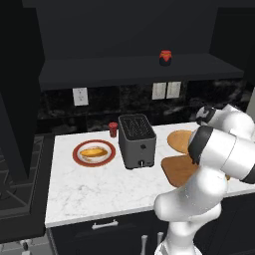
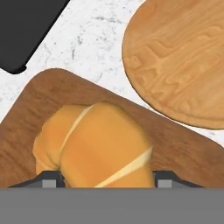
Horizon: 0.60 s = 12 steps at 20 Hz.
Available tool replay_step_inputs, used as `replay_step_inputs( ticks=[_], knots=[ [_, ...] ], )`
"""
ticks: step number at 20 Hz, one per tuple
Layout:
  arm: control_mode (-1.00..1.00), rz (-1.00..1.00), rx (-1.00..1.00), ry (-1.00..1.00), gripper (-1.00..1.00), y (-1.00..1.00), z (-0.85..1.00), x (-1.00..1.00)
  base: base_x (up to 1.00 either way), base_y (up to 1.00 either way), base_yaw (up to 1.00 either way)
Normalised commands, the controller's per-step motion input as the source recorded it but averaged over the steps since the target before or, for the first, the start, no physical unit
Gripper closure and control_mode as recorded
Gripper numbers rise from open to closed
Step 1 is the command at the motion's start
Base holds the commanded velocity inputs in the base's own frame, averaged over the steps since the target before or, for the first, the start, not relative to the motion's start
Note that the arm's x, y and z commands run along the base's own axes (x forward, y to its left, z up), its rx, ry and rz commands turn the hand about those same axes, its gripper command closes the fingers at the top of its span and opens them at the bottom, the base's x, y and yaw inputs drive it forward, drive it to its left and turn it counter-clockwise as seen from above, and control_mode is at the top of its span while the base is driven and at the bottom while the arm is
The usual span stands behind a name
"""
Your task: From the different types of pastries on the counter, select a croissant and place it on the cutting board. Then retrieve a jar of jam from the cabinet and place it alongside the croissant on the cutting board.
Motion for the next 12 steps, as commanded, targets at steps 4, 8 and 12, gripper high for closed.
replay_step_inputs(
  ticks=[4, 8, 12],
  knots=[
    [-1.0, -0.02, 0.0, 0.0, 1.0, 0.0, 0.0, -0.42, 0.0, 0.0, 0.0],
    [-1.0, -0.02, 0.0, 0.02, 1.0, -0.12, 0.0, -0.24, 0.0, 0.0, 0.0],
    [-1.0, -0.04, 0.0, 0.07, 1.0, -0.35, -0.04, 0.0, 0.0, 0.0, 0.0]
  ],
)
